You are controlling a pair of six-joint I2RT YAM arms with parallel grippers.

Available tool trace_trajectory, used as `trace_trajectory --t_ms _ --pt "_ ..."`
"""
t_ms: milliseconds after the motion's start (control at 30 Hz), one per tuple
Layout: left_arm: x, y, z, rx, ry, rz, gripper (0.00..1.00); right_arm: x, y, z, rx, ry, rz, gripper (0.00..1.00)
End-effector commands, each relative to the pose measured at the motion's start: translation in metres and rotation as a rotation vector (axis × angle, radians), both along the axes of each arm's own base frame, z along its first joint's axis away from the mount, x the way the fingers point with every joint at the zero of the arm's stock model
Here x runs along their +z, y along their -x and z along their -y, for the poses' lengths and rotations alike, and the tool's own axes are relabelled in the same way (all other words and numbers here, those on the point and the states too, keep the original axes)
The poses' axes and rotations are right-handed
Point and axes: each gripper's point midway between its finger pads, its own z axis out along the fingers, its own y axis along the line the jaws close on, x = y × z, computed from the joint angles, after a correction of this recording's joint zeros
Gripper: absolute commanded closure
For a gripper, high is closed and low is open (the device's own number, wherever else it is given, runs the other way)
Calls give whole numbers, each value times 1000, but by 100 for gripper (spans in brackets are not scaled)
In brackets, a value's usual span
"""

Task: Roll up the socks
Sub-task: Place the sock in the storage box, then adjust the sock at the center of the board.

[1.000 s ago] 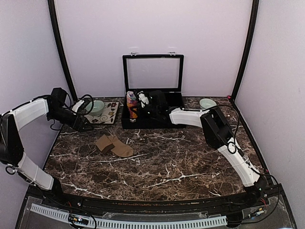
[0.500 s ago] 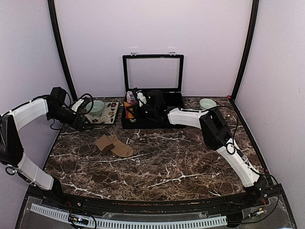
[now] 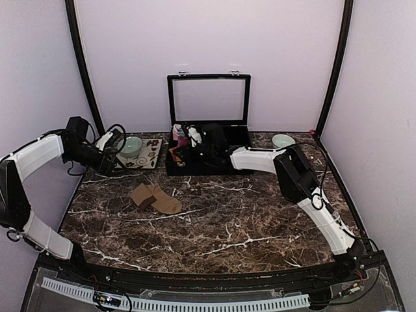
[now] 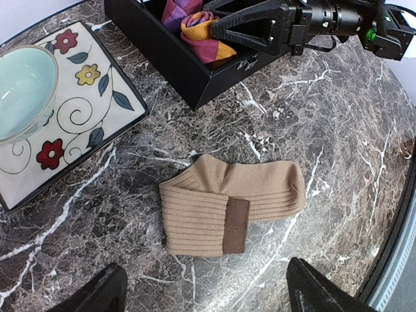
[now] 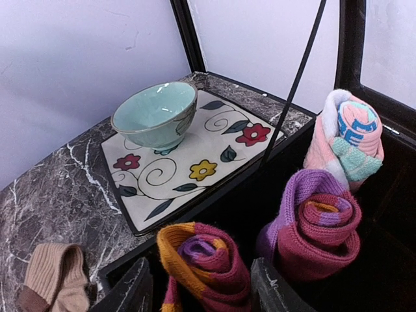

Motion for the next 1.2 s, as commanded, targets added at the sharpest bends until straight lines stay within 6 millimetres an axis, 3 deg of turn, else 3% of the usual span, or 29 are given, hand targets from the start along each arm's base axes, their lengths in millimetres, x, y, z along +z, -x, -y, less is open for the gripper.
trace_trajectory --t_ms 0,133,233,433,567,667,800,900,933,967,1000,1167 --pt "-7 2 2 5 29 -17 14 96 7 4 6 -143 114 49" --pt "-20 0 1 12 30 -60 18 109 13 10 12 -180 115 56" --pt "-27 -2 2 17 39 -74 19 106 8 9 -2 -171 101 63" --pt "-50 -2 6 9 18 -132 19 64 -1 2 -22 -120 -26 70" --pt "-66 11 18 -59 -16 -171 19 38 0 2 -34 -75 -113 71" --pt "-77 33 38 -180 -46 -193 18 46 4 8 -48 -76 -103 57" --pt "-98 50 58 -291 -128 -206 18 99 20 27 -64 -144 23 48" --pt "-108 42 65 -297 -169 -213 21 126 42 38 -76 -143 67 45" --pt "-108 38 67 -297 -181 -205 22 131 51 41 -75 -134 80 41" --pt "-111 33 67 -292 -199 -200 24 134 62 43 -71 -120 91 13" --pt "-113 28 67 -285 -219 -193 24 143 74 47 -73 -105 109 2" --pt "-126 10 67 -255 -308 -185 33 134 129 69 -87 -69 69 0"
